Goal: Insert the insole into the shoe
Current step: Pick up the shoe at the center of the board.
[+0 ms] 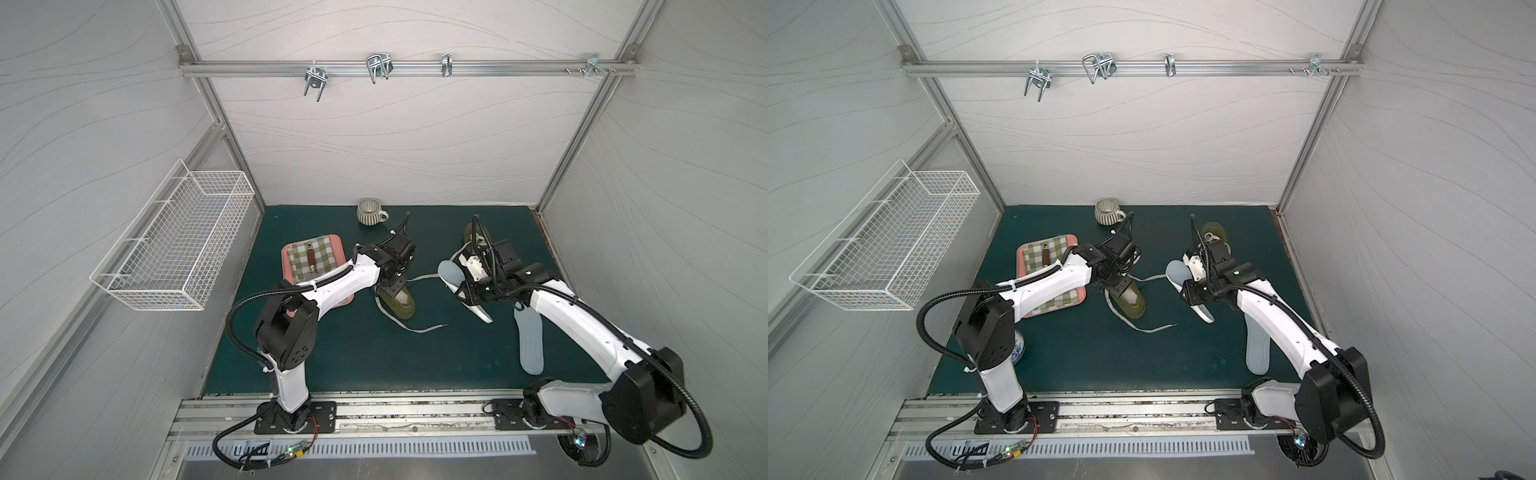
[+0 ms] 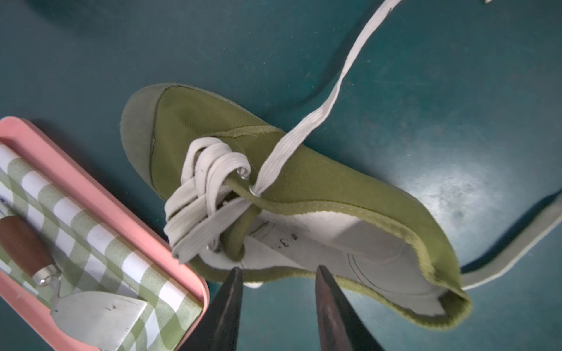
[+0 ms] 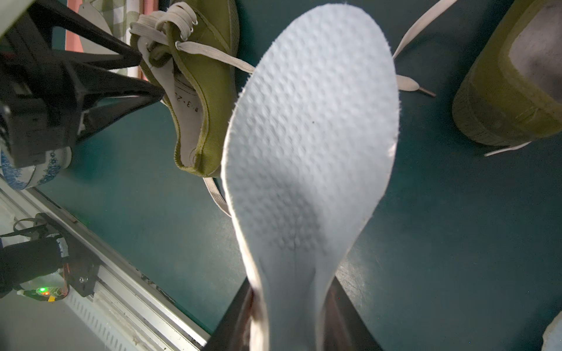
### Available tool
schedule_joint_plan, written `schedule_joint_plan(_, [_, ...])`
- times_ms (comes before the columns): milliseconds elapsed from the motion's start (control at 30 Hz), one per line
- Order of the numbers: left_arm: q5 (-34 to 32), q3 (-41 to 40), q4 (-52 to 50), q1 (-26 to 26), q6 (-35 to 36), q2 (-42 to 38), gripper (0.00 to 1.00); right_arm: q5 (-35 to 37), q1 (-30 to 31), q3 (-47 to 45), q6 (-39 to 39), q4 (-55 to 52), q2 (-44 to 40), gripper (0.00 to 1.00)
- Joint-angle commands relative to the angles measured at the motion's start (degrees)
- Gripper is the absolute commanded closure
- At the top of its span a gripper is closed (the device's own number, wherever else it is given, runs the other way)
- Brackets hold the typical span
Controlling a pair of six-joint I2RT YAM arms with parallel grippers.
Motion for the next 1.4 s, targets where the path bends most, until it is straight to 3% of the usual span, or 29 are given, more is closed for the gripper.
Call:
schedule_joint_plan(0, [-2.1,2.2,2.3,-0.1,3.0,1.3,0.59,-1.1,-0.4,0.8,-1.8,-0.5,0.6,0.65])
schedule_joint_plan(733, [-10.0,3.9,5.5,-0.1,8.1,5.1,0.7,-1.6,-1.1,1.2,-2.1,-1.0,1.1,0.65])
schedule_joint_plan(867, [-10.9,2.9,7.1,-0.1,7.9,4.7,0.77,-1.8,-1.0,1.3,-2.2,-1.0,1.4,0.65])
schedule_joint_plan(967, [-10.6,2.8,7.2,-0.1,7.1,4.2,0.9,-1.6,-1.0,1.2,-2.5,-1.1,1.6,0.65])
schedule_joint_plan(1067, [-8.8,2.8,6.9,0.3,5.4,3.4,1.0,-1.2,-0.7,1.3,-2.9,-1.4,1.8,0.65])
schedule_joint_plan(1200, [-5.1,2.9,5.6,1.4,2.2,1.8,1.0,0.4,1.1,1.9,-3.9,-2.4,2.6,0.65])
schedule_joint_plan(1367, [4.7,1.8,4.8,4.4,-2.8,-1.2,1.0,1.5,3.9,3.4,-4.6,-3.6,4.0,0.65])
